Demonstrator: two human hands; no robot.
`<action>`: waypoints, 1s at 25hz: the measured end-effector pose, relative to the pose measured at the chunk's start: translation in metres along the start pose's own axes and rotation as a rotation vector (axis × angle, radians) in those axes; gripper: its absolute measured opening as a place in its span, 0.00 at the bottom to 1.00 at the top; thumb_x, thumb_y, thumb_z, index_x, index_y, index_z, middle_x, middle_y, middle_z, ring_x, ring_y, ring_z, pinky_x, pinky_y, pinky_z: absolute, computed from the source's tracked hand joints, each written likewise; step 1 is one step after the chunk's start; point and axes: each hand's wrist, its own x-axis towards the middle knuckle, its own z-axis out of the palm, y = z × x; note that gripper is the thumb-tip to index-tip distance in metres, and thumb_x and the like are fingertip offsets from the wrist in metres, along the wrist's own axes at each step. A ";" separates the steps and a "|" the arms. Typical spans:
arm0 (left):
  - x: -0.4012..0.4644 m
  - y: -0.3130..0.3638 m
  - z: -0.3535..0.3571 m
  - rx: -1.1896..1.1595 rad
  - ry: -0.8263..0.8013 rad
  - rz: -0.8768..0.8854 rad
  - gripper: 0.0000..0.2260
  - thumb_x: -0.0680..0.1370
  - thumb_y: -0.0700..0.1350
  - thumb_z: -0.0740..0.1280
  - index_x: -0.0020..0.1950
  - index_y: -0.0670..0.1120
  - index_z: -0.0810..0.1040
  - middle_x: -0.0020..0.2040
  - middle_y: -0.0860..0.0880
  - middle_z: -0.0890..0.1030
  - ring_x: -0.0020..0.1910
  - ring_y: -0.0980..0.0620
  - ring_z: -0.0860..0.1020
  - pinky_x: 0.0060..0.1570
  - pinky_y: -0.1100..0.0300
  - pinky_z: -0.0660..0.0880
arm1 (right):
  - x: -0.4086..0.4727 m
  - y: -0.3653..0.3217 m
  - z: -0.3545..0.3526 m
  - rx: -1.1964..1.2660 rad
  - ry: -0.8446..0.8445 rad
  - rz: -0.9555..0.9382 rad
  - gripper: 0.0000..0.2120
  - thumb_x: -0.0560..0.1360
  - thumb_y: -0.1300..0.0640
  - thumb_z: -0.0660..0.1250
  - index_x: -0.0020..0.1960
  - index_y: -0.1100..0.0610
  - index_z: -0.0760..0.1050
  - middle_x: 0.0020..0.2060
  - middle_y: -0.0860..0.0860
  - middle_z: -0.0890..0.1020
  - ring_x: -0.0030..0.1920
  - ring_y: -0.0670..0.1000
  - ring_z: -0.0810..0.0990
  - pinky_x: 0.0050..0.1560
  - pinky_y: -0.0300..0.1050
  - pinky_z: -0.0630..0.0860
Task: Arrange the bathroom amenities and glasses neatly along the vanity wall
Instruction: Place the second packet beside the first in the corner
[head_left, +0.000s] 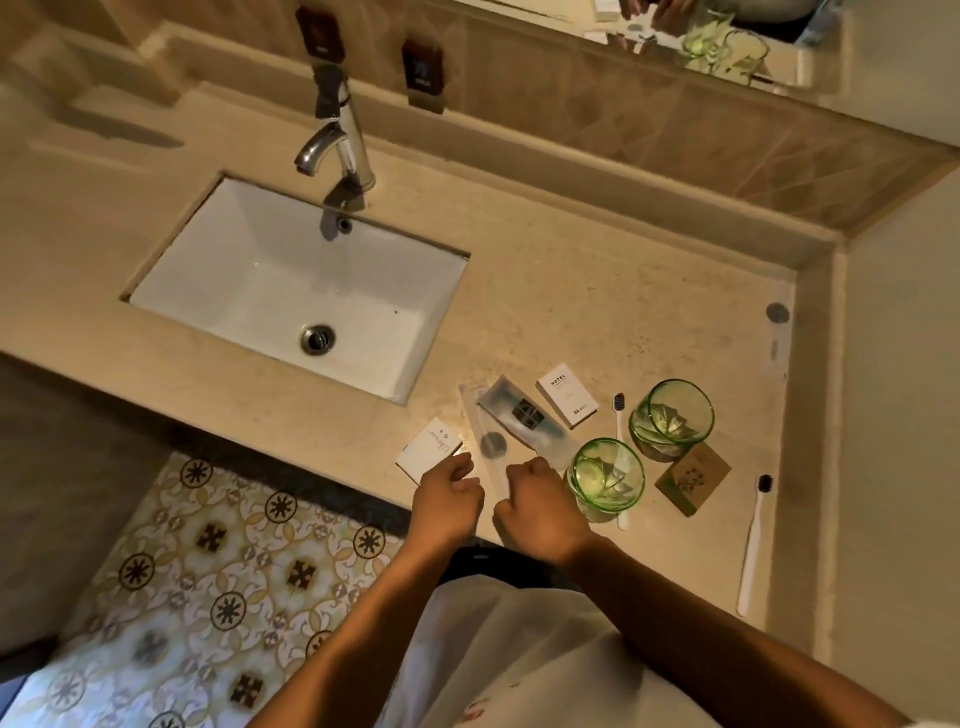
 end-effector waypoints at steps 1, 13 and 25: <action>0.003 -0.001 0.001 -0.098 -0.013 -0.055 0.23 0.76 0.35 0.65 0.72 0.41 0.74 0.67 0.45 0.79 0.65 0.48 0.78 0.66 0.53 0.74 | 0.002 0.000 0.003 0.011 0.024 0.014 0.15 0.75 0.53 0.61 0.59 0.59 0.73 0.58 0.58 0.74 0.61 0.59 0.74 0.60 0.48 0.71; 0.002 0.026 0.010 -0.557 -0.125 -0.396 0.07 0.79 0.35 0.62 0.50 0.35 0.79 0.35 0.43 0.85 0.40 0.46 0.86 0.48 0.52 0.82 | 0.000 0.002 -0.005 0.571 0.022 0.205 0.22 0.77 0.55 0.64 0.69 0.57 0.72 0.57 0.52 0.81 0.54 0.50 0.78 0.50 0.39 0.70; -0.010 0.062 -0.006 -0.273 0.102 -0.008 0.09 0.76 0.37 0.67 0.43 0.46 0.86 0.40 0.43 0.87 0.43 0.43 0.84 0.48 0.47 0.81 | -0.001 -0.021 -0.043 0.570 0.226 -0.174 0.21 0.76 0.55 0.65 0.68 0.49 0.71 0.61 0.51 0.71 0.55 0.52 0.78 0.59 0.43 0.75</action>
